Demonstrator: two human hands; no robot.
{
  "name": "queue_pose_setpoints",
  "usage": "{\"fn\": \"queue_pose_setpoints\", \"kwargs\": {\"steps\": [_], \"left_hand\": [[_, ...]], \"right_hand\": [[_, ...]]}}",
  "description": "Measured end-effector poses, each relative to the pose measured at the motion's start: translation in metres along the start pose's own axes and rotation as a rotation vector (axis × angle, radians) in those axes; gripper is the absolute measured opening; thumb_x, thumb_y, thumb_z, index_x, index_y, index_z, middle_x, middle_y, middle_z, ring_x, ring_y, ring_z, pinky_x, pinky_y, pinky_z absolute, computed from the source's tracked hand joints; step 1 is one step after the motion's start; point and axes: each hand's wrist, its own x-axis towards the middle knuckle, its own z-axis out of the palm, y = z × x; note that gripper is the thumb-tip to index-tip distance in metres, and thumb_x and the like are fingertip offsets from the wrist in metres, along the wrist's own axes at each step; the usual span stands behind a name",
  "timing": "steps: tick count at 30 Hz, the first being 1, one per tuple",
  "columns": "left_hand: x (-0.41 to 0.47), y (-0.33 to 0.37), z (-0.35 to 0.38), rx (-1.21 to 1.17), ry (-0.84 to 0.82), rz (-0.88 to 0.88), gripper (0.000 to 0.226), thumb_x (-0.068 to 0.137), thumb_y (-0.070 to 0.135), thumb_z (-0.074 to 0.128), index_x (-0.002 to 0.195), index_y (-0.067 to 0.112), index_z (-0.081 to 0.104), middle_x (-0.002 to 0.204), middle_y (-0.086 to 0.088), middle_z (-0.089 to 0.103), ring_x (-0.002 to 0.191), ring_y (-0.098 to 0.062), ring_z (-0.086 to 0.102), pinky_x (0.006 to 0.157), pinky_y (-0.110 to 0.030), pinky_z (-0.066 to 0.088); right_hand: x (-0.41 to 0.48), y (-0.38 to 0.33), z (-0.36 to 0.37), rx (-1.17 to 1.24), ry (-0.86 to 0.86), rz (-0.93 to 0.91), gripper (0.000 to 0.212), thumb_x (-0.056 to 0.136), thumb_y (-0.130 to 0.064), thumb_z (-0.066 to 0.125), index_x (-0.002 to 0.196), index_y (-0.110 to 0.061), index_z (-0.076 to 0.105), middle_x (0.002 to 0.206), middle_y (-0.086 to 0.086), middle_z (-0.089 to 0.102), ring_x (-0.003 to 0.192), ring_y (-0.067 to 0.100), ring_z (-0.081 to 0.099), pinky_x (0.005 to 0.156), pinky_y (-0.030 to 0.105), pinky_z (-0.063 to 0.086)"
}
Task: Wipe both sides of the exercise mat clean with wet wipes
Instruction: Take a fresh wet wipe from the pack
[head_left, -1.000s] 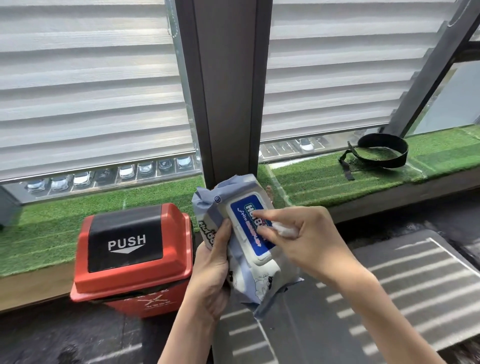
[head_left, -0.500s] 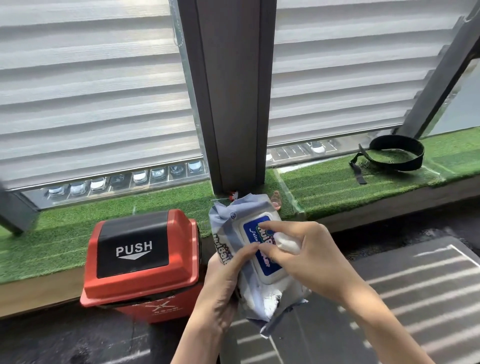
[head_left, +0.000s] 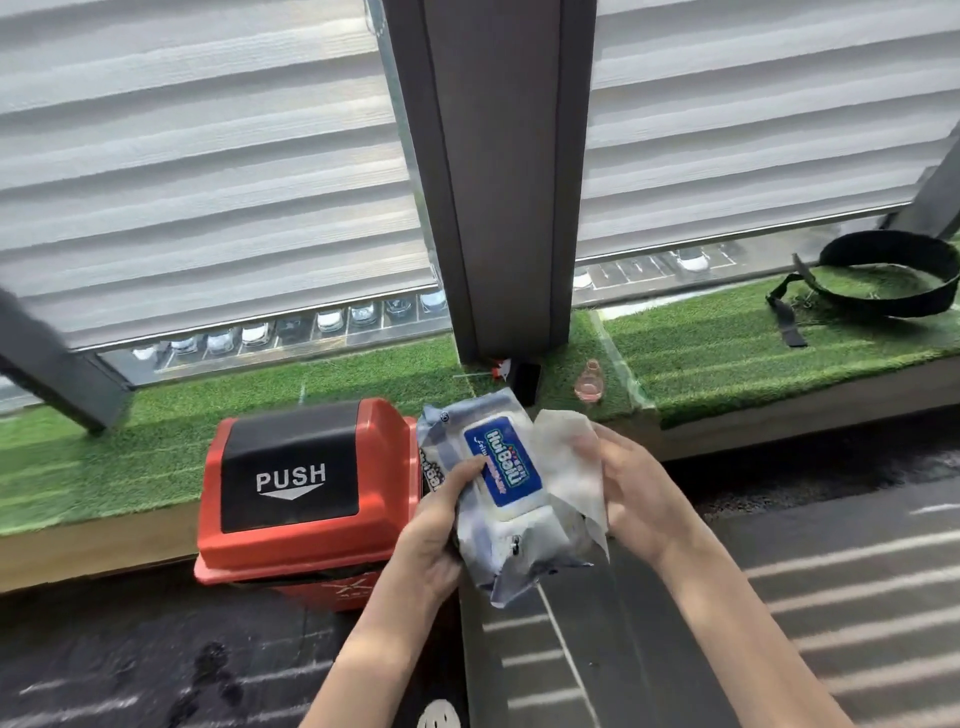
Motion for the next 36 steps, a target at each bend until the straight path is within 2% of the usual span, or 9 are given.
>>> {"fn": "queue_pose_setpoints", "kwargs": {"steps": [5,8,12,16,20,27,31,33,36], "left_hand": [[0.122,0.017,-0.025,0.151,0.074,-0.04,0.062,0.053,0.026,0.091,0.104,-0.003,0.071,0.105,-0.025,0.071,0.097,-0.038,0.069,0.095,-0.054,0.052],[0.233,0.028,-0.041,0.311,0.15,-0.058,0.039,0.073,0.026,0.085,0.093,-0.004,0.07,0.084,-0.018,0.075,0.067,-0.028,0.071,0.065,-0.038,0.06],[0.39,0.036,-0.062,0.451,0.228,-0.094,0.055,0.071,0.043,0.085,0.099,-0.002,0.068,0.08,-0.013,0.073,0.067,-0.025,0.069,0.062,-0.034,0.058],[0.52,0.037,-0.077,0.534,0.242,-0.056,0.059,0.073,0.045,0.083,0.1,-0.002,0.06,0.081,-0.012,0.07,0.053,-0.017,0.058,0.039,-0.021,0.042],[0.624,0.024,-0.097,0.651,0.248,-0.029,0.081,0.073,0.052,0.081,0.124,-0.005,0.052,0.118,-0.018,0.063,0.096,-0.031,0.066,0.063,-0.031,0.049],[0.725,-0.001,-0.129,0.716,0.289,-0.045,0.072,0.078,0.052,0.078,0.121,0.001,0.051,0.111,-0.014,0.066,0.09,-0.029,0.067,0.071,-0.041,0.058],[0.706,0.0,-0.123,1.431,0.487,0.074,0.081,0.091,0.059,0.058,0.143,0.001,0.034,0.145,-0.024,0.038,0.133,-0.037,0.04,0.111,-0.047,0.035],[0.683,0.009,-0.104,1.557,0.567,0.228,0.067,0.094,0.034,0.063,0.146,0.006,0.03,0.15,-0.022,0.028,0.138,-0.035,0.029,0.112,-0.046,0.028],[0.652,0.008,-0.058,1.405,0.377,0.375,0.035,0.097,0.019,0.057,0.132,0.013,0.052,0.132,-0.011,0.051,0.112,-0.022,0.053,0.094,-0.029,0.048]], "right_hand": [[0.081,0.02,-0.004,0.034,0.053,-0.035,0.024,0.093,-0.013,0.051,0.112,-0.009,0.066,0.108,0.016,0.069,0.092,0.024,0.068,0.076,0.033,0.055],[0.151,0.035,-0.015,0.079,0.075,-0.037,0.029,0.097,-0.018,0.047,0.12,-0.012,0.062,0.114,0.016,0.068,0.101,0.025,0.067,0.078,0.032,0.057],[0.275,0.059,-0.04,0.089,0.108,-0.064,0.031,0.1,-0.019,0.046,0.126,-0.012,0.059,0.115,0.012,0.067,0.1,0.02,0.066,0.079,0.03,0.055],[0.39,0.097,-0.071,0.111,0.147,-0.074,0.034,0.101,-0.024,0.044,0.13,-0.012,0.057,0.114,0.009,0.066,0.102,0.021,0.065,0.076,0.032,0.053],[0.454,0.142,-0.097,0.158,0.148,-0.043,0.043,0.09,-0.029,0.05,0.129,-0.011,0.056,0.121,0.013,0.065,0.104,0.021,0.066,0.08,0.032,0.056],[0.484,0.193,-0.153,0.242,0.204,-0.076,0.032,0.093,-0.023,0.049,0.121,-0.012,0.058,0.103,0.005,0.069,0.093,0.017,0.067,0.074,0.028,0.054],[0.485,0.208,-0.167,0.278,0.249,-0.073,0.033,0.099,-0.023,0.044,0.127,-0.01,0.054,0.112,0.008,0.065,0.104,0.021,0.063,0.086,0.032,0.051],[0.479,0.206,-0.162,0.318,0.251,-0.084,0.035,0.102,-0.024,0.039,0.13,-0.008,0.052,0.111,0.007,0.065,0.103,0.019,0.063,0.087,0.032,0.05],[0.461,0.193,-0.153,0.38,0.193,-0.122,0.034,0.105,-0.026,0.031,0.122,-0.007,0.053,0.093,0.0,0.068,0.088,0.012,0.065,0.079,0.027,0.05]]}}
